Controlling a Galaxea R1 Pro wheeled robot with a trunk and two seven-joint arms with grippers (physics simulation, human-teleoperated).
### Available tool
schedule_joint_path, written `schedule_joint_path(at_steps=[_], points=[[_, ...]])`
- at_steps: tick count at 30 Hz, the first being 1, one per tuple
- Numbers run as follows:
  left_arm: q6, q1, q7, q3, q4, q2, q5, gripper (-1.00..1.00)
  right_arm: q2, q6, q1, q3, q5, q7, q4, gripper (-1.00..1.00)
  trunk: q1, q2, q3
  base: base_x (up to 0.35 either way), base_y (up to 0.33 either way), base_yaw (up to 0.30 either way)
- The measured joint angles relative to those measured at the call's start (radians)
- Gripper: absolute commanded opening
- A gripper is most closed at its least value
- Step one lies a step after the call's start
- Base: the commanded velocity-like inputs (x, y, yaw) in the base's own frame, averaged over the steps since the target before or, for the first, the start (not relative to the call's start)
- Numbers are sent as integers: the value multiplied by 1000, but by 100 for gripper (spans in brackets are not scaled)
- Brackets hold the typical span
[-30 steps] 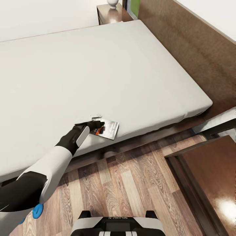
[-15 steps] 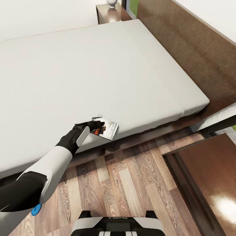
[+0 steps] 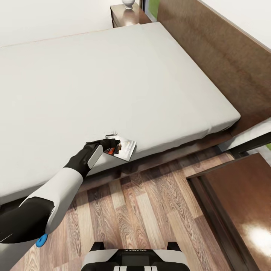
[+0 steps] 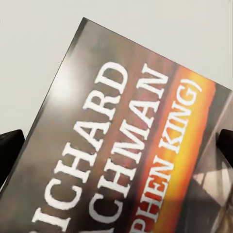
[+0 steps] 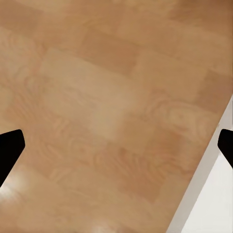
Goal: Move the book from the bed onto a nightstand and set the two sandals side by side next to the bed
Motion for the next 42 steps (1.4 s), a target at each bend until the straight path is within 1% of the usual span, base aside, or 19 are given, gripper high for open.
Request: schedule_joint_path(at_steps=[10, 20, 31, 36, 42], points=[[-1, 0, -1, 0, 1, 1, 1, 100, 0, 0, 0, 0, 1, 1, -1, 100, 0, 0, 0, -75, 0, 0], [-2, 0, 0, 0, 2, 0, 1, 100, 0, 0, 0, 0, 1, 1, -1, 100, 0, 0, 0, -11, 0, 0], [-7, 1, 1, 0, 1, 3, 8, 100, 0, 0, 0, 0, 1, 1, -2, 100, 0, 0, 0, -1, 0, 0], [0, 4, 13, 0, -50, 7, 5, 100, 0, 0, 0, 0, 1, 1, -2, 100, 0, 0, 0, 0, 0, 0], [13, 5, 48, -1, -160, 10, 4, 100, 0, 0, 0, 0, 1, 1, -2, 100, 0, 0, 0, 0, 0, 0]])
